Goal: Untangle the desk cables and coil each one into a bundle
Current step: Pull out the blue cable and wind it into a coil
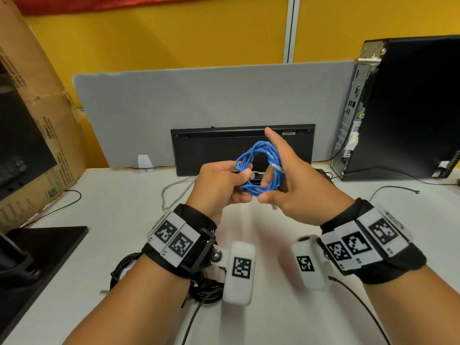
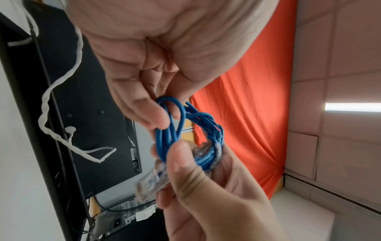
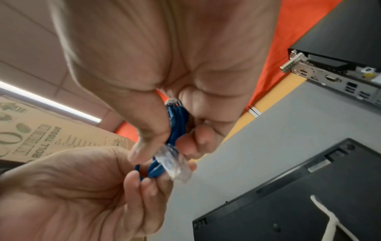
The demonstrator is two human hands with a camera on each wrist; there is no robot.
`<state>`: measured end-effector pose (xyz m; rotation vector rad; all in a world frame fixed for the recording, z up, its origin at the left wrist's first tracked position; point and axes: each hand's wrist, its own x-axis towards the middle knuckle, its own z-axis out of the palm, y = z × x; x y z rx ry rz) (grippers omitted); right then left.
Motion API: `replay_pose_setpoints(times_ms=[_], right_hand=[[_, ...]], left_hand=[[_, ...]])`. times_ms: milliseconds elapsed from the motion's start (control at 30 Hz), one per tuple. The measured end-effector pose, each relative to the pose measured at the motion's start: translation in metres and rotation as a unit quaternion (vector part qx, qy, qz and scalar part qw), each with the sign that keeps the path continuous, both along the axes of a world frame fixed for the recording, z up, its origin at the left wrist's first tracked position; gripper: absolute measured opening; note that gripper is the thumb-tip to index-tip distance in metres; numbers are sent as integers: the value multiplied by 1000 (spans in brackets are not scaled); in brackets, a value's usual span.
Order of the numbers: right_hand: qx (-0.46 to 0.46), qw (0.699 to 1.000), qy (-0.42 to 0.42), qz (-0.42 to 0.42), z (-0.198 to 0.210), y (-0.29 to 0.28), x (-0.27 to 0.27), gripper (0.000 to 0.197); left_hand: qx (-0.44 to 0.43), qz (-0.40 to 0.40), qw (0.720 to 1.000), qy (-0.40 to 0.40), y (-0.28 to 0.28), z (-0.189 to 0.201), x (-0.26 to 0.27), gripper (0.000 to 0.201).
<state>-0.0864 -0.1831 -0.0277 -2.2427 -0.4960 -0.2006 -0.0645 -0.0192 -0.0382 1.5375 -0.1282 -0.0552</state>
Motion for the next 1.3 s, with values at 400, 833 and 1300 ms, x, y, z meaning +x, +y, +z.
replay_pose_setpoints(times_ms=[400, 833, 1300], right_hand=[[182, 981, 61, 29, 5, -14, -1, 65], [137, 939, 311, -49, -6, 21, -53, 20], [62, 905, 410, -94, -47, 15, -58, 22]], left_hand=[[-36, -9, 999, -40, 2, 17, -22, 14], [282, 6, 959, 5, 48, 34, -60, 14], [561, -84, 823, 30, 29, -12, -72, 36]])
